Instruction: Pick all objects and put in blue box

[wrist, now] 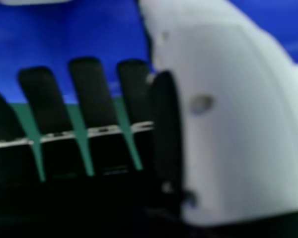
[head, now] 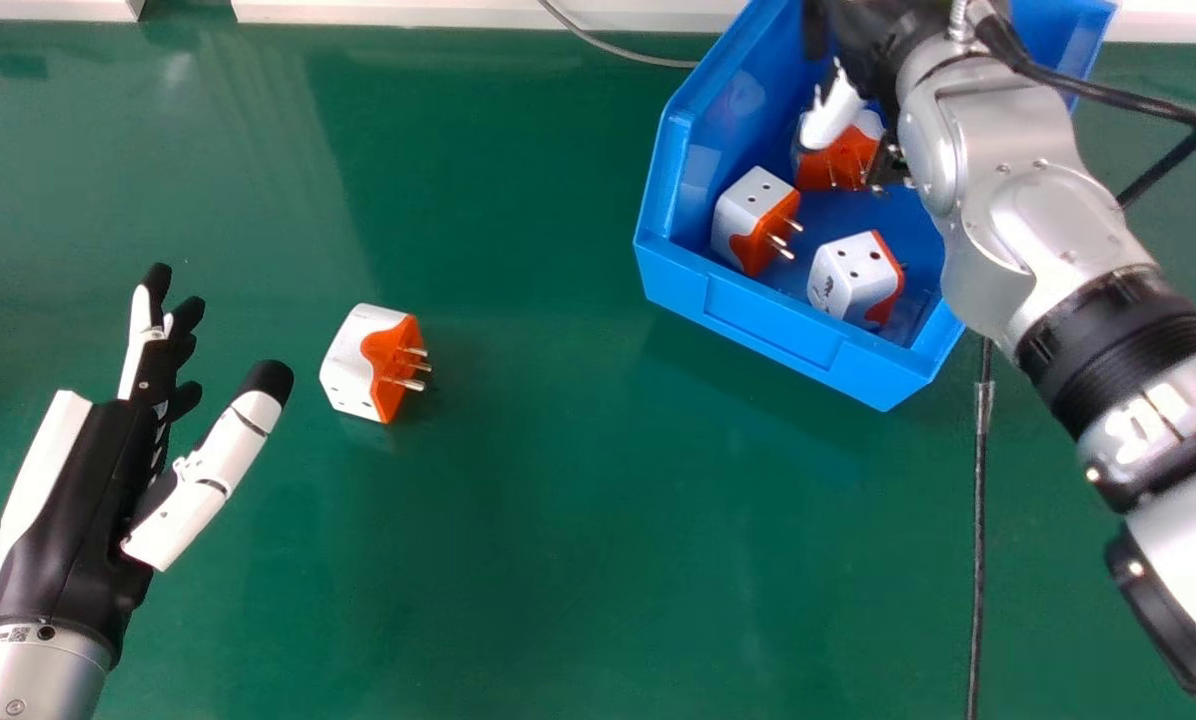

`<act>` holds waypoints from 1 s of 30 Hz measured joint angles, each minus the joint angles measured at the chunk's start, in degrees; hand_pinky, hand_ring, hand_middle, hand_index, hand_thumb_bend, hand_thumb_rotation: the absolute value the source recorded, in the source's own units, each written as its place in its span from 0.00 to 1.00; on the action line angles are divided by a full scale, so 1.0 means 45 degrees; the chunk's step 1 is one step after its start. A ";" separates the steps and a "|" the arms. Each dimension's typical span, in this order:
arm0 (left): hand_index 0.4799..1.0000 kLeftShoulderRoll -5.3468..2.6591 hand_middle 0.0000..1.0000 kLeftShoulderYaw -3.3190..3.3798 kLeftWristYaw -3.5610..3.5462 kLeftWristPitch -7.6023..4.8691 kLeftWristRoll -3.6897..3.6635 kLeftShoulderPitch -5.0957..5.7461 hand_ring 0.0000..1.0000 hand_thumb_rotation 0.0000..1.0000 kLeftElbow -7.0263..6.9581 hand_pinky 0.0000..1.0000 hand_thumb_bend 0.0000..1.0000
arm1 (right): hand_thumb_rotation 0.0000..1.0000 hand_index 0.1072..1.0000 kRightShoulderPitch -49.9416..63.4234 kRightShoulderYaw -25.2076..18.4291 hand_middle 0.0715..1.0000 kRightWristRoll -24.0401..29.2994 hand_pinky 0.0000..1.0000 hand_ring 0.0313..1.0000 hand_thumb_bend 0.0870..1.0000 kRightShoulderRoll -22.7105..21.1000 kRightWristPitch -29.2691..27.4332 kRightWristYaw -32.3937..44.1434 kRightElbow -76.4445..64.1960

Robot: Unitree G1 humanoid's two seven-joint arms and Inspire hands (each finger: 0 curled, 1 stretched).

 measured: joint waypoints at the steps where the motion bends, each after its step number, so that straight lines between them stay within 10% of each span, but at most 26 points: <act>1: 1.00 -0.0001 1.00 0.0000 0.0005 -0.0002 0.0001 0.0022 1.00 0.77 -0.0010 0.95 0.49 | 0.16 0.43 0.0359 -0.0087 0.52 0.0002 0.40 0.49 0.45 -0.0121 0.0227 0.0189 -0.0744; 9: 1.00 -0.0002 1.00 0.0017 0.0040 0.0005 0.0061 0.0262 1.00 0.76 -0.0184 0.95 0.49 | 0.16 0.43 0.4155 -0.1128 0.54 0.0030 0.40 0.50 0.45 -0.0743 0.1565 0.1298 -0.6900; 19: 1.00 -0.0004 1.00 0.0047 0.0014 -0.0023 -0.0038 0.0280 1.00 0.76 -0.0166 0.98 0.50 | 0.16 0.42 0.9203 -0.2595 0.35 -0.0421 0.21 0.26 0.45 -0.0480 0.2852 0.2097 -1.4527; 30: 1.00 -0.0072 1.00 0.0063 0.0054 -0.0172 -0.0042 0.0437 1.00 0.77 -0.0177 0.98 0.48 | 0.16 0.43 1.4511 -0.3847 0.38 0.1973 0.27 0.31 0.45 -0.0389 -0.1813 0.0063 -1.7274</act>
